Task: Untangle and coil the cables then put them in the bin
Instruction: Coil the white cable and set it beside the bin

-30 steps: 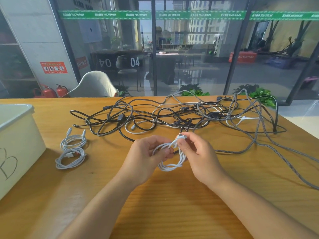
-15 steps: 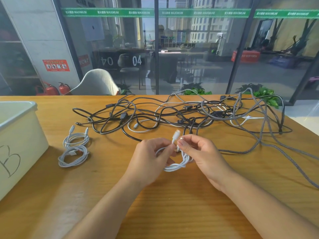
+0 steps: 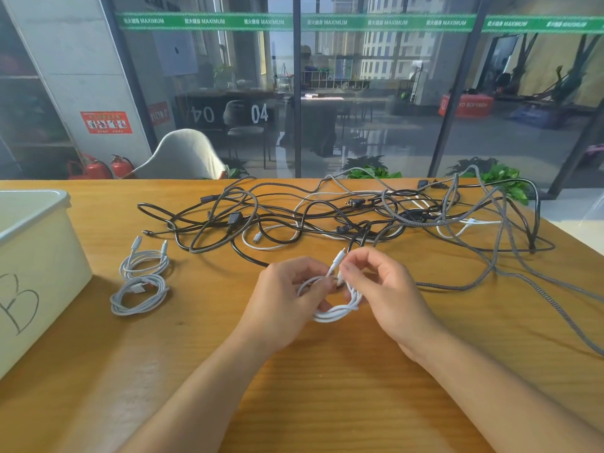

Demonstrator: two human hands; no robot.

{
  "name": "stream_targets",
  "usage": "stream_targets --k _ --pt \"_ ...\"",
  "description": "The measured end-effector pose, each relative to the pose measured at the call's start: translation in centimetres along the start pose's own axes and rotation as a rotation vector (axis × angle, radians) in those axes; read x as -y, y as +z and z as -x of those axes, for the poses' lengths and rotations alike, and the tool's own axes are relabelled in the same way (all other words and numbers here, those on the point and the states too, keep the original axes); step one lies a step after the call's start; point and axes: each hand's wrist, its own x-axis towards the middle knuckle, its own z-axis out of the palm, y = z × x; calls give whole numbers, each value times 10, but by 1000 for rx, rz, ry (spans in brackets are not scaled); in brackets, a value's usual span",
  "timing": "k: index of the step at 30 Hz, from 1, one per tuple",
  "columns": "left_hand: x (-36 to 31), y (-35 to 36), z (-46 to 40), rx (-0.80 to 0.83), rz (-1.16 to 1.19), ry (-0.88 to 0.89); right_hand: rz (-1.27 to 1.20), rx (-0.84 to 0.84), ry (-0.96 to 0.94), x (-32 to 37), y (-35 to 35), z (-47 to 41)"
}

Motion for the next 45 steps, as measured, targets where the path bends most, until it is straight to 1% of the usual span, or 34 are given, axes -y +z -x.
stream_targets --k 5,11,13,18,23,25,27,30,33,35,39,41,45 --pt "-3 3 -1 2 -41 33 -83 -83 54 1 1 0" --pt "-6 2 -3 -41 -90 33 59 -246 -103 2 1 -2" --pt "-5 2 -3 -55 -89 22 50 -261 -98 2 -1 -2" --pt "1 -1 0 -77 -41 -27 -48 -178 69 3 -15 -7" --pt "-2 1 -1 -102 24 -44 -34 -124 85 3 -17 -8" --pt "-3 1 0 -111 54 -45 -2 -91 79 4 -14 -6" --pt "-3 0 0 -126 86 -43 87 -80 78 3 -13 -5" --pt "-4 1 0 -159 144 -34 182 -44 133 3 -12 -4" --pt "-5 1 -1 -197 279 -59 66 65 215 5 -10 -2" --pt "-5 0 -1 -201 334 -85 7 107 181 6 -8 -1" --pt "-2 -1 -3 -155 341 -104 -11 -8 58 4 -9 -4" --pt "1 -1 -4 -123 301 -90 -26 -54 54 4 -13 -6" --pt "5 1 -5 -52 275 -47 -58 -83 62 1 -19 -9"
